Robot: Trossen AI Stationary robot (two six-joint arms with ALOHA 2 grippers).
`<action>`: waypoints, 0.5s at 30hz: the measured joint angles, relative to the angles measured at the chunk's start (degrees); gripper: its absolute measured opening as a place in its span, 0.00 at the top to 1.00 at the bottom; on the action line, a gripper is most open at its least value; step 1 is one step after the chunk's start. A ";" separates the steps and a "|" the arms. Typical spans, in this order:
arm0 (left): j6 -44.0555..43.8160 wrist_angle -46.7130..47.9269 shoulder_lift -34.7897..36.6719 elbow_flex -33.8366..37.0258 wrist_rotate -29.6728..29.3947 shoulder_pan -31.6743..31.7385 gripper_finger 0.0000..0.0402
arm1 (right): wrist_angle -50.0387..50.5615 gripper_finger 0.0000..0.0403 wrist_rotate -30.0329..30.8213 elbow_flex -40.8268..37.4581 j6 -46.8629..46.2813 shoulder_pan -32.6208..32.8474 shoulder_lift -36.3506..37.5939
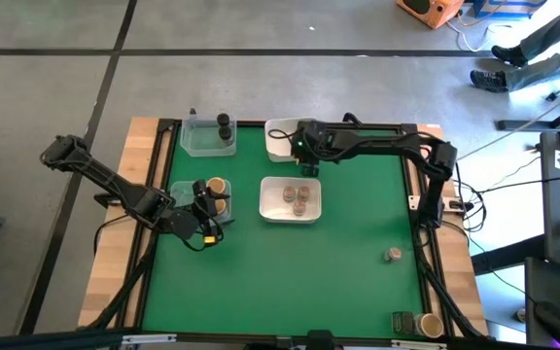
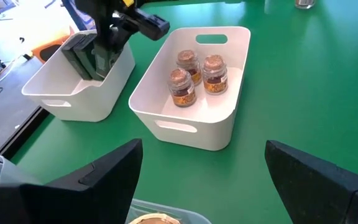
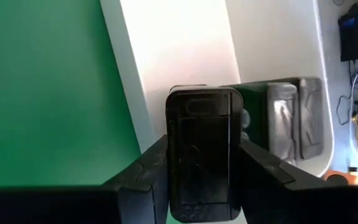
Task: Sort spices by type
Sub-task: Put the top black seasoning can into the top white bin
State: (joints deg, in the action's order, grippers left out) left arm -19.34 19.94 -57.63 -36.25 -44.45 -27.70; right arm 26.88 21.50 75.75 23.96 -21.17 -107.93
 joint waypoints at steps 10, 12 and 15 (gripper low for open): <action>0.00 0.02 0.00 0.02 0.04 0.00 0.20 | 0.31 0.63 1.61 -0.04 0.91 0.02 -1.06; 0.01 0.03 0.00 0.02 0.04 0.00 0.20 | 0.50 0.60 1.62 -0.04 0.91 0.08 -1.06; 0.02 0.03 0.00 0.02 0.04 0.00 0.20 | 0.22 0.51 2.53 -0.04 0.87 0.15 -1.04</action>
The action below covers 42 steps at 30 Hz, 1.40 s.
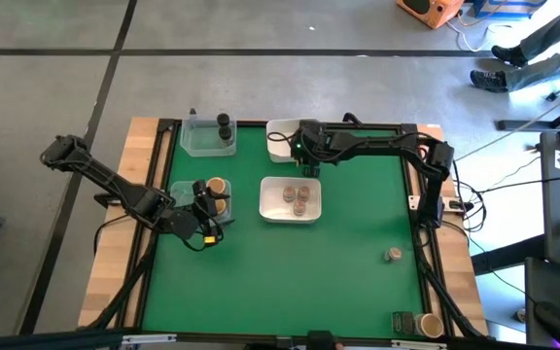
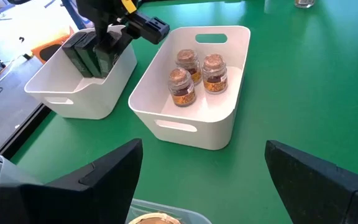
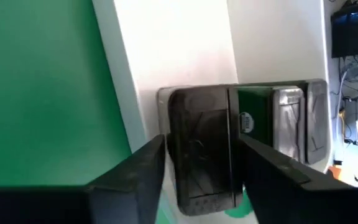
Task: Sort spices by type
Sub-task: Put the top black seasoning can into the top white bin, then put the brown seasoning bottle into the bottom white bin
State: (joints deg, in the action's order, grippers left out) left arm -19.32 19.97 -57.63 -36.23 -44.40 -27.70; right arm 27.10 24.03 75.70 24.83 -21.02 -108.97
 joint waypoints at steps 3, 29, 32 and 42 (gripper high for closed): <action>-0.01 -0.02 0.00 0.00 0.00 0.00 0.20 | 1.82 0.42 1.50 0.98 -0.34 0.23 0.00; -0.05 -0.64 0.00 -0.04 0.07 -0.04 0.20 | 48.86 0.32 -3.10 23.80 -32.96 31.37 9.61; -0.01 -2.08 -0.02 -0.04 0.55 -0.04 0.20 | 52.55 0.32 -3.13 23.78 -39.23 35.94 10.09; -0.10 -3.94 -0.15 -0.04 0.76 -0.13 0.20 | 60.24 0.32 -3.21 17.90 -57.23 48.35 10.93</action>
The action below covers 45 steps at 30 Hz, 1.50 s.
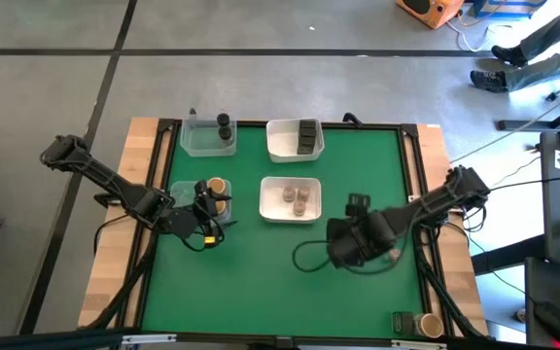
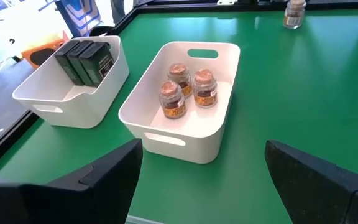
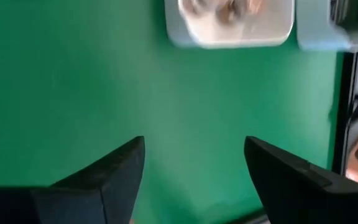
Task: Sort spices by type
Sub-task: Put the brown seasoning bottle into the bottom white bin
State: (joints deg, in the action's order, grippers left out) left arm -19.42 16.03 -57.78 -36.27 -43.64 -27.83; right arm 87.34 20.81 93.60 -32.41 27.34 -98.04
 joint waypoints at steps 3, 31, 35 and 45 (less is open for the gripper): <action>-0.06 -0.54 0.00 0.00 0.00 -0.01 0.20 | 0.00 0.32 -1.43 -5.29 -6.41 2.67 2.33; 1.00 -1.97 -0.04 0.00 0.05 0.01 0.20 | -15.40 0.32 -18.61 -38.82 -51.82 23.44 15.76; 0.97 -1.97 -0.04 0.00 0.04 0.00 0.20 | -15.90 0.32 -18.88 -41.74 -51.82 23.27 15.76; 0.44 -1.94 -0.04 0.00 0.05 0.09 0.20 | -25.00 0.32 -18.77 -48.29 -51.16 23.27 15.72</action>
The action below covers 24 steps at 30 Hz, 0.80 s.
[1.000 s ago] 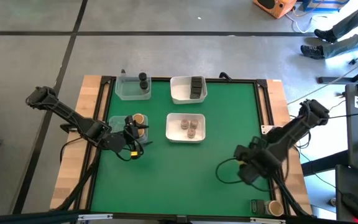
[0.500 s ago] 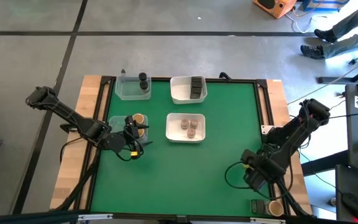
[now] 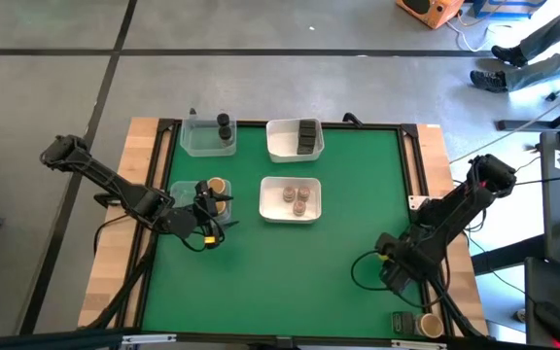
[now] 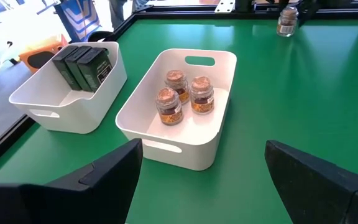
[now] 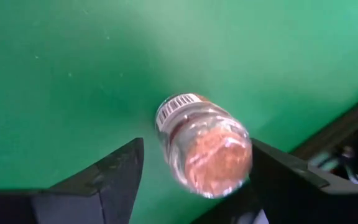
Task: Sort spices by type
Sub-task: Put the brown seasoning bottle into the bottom white bin
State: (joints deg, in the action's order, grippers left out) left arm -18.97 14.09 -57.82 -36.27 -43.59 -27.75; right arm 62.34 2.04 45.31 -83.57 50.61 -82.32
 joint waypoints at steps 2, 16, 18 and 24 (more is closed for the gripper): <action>0.08 0.00 0.00 0.00 0.00 0.00 0.20 | -1.46 0.33 0.39 -1.20 -0.01 0.00 0.00; 0.93 -0.04 0.00 0.02 -0.02 0.04 0.20 | -2.81 0.52 8.08 4.63 3.71 -2.54 -0.04; 0.93 -0.09 0.00 0.02 -0.02 0.04 0.20 | -3.62 0.52 13.76 7.66 7.89 -4.64 -0.04; 0.89 -0.09 0.00 0.02 -0.02 0.04 0.20 | -9.97 0.52 27.38 15.35 26.69 -12.80 -0.04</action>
State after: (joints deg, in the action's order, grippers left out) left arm -18.09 14.00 -57.82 -36.25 -43.62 -27.70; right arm 52.37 29.42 60.66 -56.88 37.81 -82.37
